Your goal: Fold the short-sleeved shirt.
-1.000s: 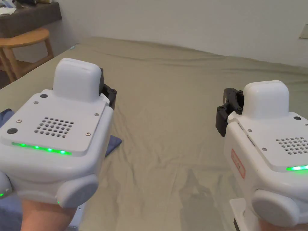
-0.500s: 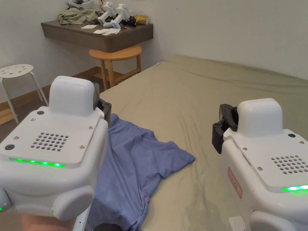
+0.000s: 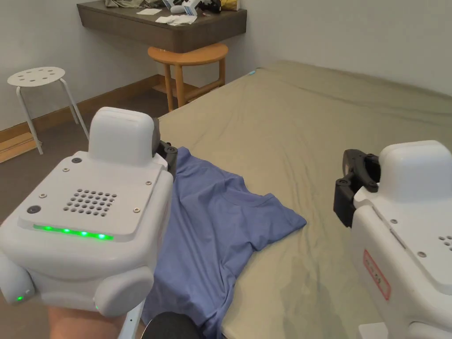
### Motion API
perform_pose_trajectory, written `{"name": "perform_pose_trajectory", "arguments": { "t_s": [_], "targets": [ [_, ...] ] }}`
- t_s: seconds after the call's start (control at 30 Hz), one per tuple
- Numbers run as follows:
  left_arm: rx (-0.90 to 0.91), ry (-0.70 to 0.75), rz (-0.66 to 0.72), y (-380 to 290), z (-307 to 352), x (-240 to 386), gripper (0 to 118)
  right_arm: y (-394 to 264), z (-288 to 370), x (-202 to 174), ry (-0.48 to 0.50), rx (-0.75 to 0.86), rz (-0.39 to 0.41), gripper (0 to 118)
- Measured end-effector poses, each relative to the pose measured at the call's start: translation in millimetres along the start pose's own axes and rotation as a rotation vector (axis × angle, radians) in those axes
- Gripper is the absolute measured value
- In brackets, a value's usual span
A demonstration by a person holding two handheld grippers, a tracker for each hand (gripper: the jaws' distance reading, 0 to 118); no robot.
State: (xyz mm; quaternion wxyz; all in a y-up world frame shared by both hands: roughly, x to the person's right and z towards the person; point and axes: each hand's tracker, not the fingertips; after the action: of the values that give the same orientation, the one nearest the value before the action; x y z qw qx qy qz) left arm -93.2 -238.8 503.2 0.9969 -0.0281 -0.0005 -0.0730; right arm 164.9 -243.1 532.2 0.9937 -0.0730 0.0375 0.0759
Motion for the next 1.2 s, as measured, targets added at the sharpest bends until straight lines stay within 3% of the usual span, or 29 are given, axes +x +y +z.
{"name": "perform_pose_trajectory", "arguments": {
  "t_s": [0.2,0.57,0.6,0.7,0.8,0.83,0.9,1.2],
  "targets": [
    [-0.134,-0.045,0.011,-34.7,-52.9,12.3,0,-7.4,-9.0,13.0,-0.027,-0.041,0.040,1],
    [-0.612,-0.189,0.048,-153.2,-231.0,31.7,0,-31.3,-47.0,40.2,-0.099,-0.173,0.067,1],
    [-0.650,-0.191,0.055,-167.1,-246.6,32.4,5,-34.8,-49.7,42.5,-0.110,-0.187,0.071,1],
    [-0.791,-0.168,0.057,-203.6,-284.5,34.6,56,-45.4,-56.2,49.5,-0.145,-0.221,0.066,1],
    [-0.852,-0.175,0.098,-229.1,-304.4,36.5,100,-55.8,-60.1,59.3,-0.151,-0.261,0.029,1],
    [-0.863,-0.161,0.089,-236.3,-310.5,37.8,107,-60.0,-60.8,62.3,-0.153,-0.272,0.018,1],
    [-0.872,-0.159,0.078,-245.3,-314.7,38.5,115,-67.9,-61.3,65.8,-0.168,-0.294,0.023,1],
    [-0.923,-0.161,0.082,-260.1,-329.1,34.2,116,-83.6,-57.4,75.8,-0.199,-0.340,0.002,1]
  ]
}}
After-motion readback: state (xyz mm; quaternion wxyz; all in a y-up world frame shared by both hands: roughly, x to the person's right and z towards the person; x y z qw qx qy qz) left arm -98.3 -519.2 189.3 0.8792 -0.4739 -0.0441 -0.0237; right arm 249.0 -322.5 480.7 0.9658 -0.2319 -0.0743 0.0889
